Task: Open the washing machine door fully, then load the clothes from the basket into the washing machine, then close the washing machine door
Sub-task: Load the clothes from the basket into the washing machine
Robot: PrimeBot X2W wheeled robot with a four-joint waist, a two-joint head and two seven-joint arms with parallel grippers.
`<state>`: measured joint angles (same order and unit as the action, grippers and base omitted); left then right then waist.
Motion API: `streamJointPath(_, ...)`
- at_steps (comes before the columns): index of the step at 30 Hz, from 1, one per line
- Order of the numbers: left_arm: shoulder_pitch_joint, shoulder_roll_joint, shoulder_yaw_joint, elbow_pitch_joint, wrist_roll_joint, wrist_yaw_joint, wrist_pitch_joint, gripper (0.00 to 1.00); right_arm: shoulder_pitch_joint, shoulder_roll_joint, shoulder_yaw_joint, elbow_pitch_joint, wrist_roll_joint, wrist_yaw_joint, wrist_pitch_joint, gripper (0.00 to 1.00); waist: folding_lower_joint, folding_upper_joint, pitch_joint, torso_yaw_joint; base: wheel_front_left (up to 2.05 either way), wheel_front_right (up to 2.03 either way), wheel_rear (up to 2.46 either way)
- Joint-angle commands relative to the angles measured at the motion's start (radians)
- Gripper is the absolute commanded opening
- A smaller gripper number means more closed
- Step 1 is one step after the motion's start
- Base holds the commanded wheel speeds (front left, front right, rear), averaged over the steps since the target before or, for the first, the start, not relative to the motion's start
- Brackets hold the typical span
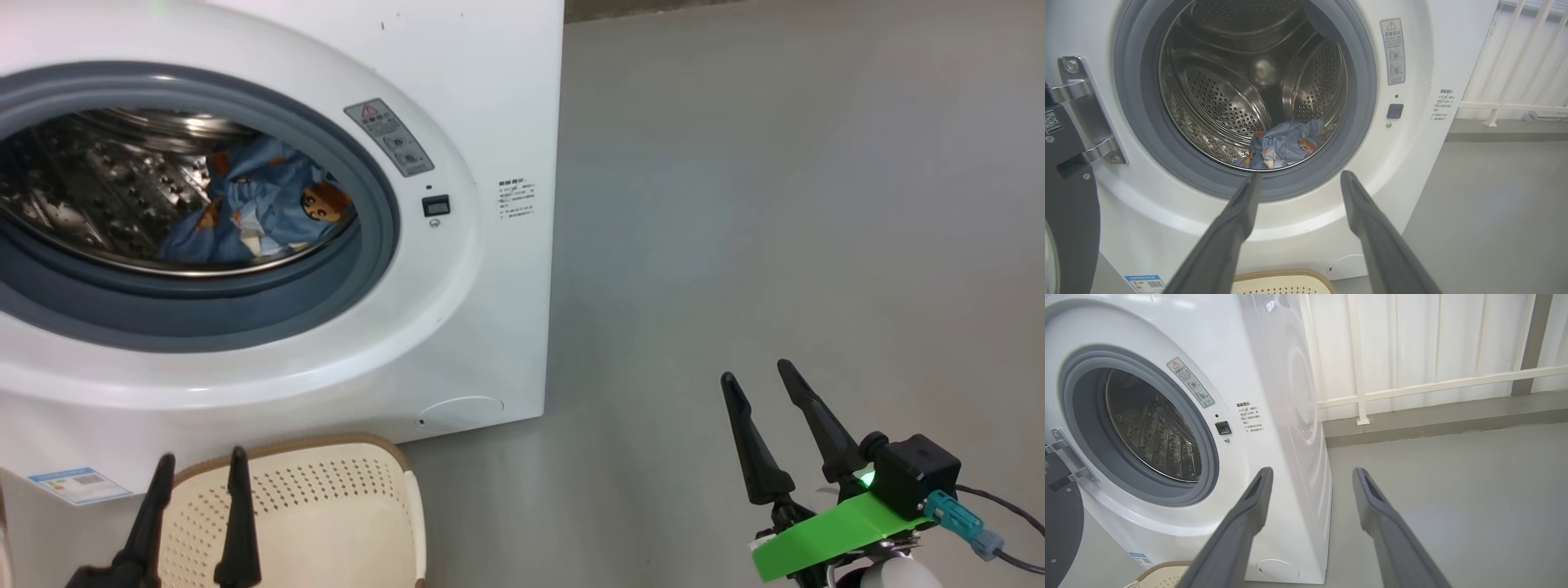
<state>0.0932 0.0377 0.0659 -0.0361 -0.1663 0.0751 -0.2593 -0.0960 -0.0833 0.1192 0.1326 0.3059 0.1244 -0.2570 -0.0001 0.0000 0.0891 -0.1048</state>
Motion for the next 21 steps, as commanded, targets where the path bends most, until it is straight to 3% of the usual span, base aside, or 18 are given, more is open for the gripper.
streamJointPath(1, 0.002, 0.013, 0.029, -0.03, -0.016, 0.006, -0.002, 1.0, 0.003, 0.004, 0.019, -0.034, -0.008, 0.006, -0.005, 1.0, 0.0001, 0.0, -0.011, 0.002, 0.0, 0.0, 0.0)
streamJointPath(9, 0.043, 0.013, 0.031, -0.048, -0.029, 0.0, -0.002, 1.0, 0.021, 0.001, 0.0, -0.05, -0.02, 0.006, -0.005, 1.0, 0.0001, 0.0, -0.034, 0.013, 0.0, 0.0, 0.0)
streamJointPath(21, 0.073, 0.013, 0.022, -0.061, 0.001, 0.026, -0.002, 1.0, 0.035, -0.006, -0.005, -0.051, -0.032, 0.006, -0.005, 1.0, 0.0001, 0.0, -0.056, 0.031, 0.0, 0.0, 0.0)
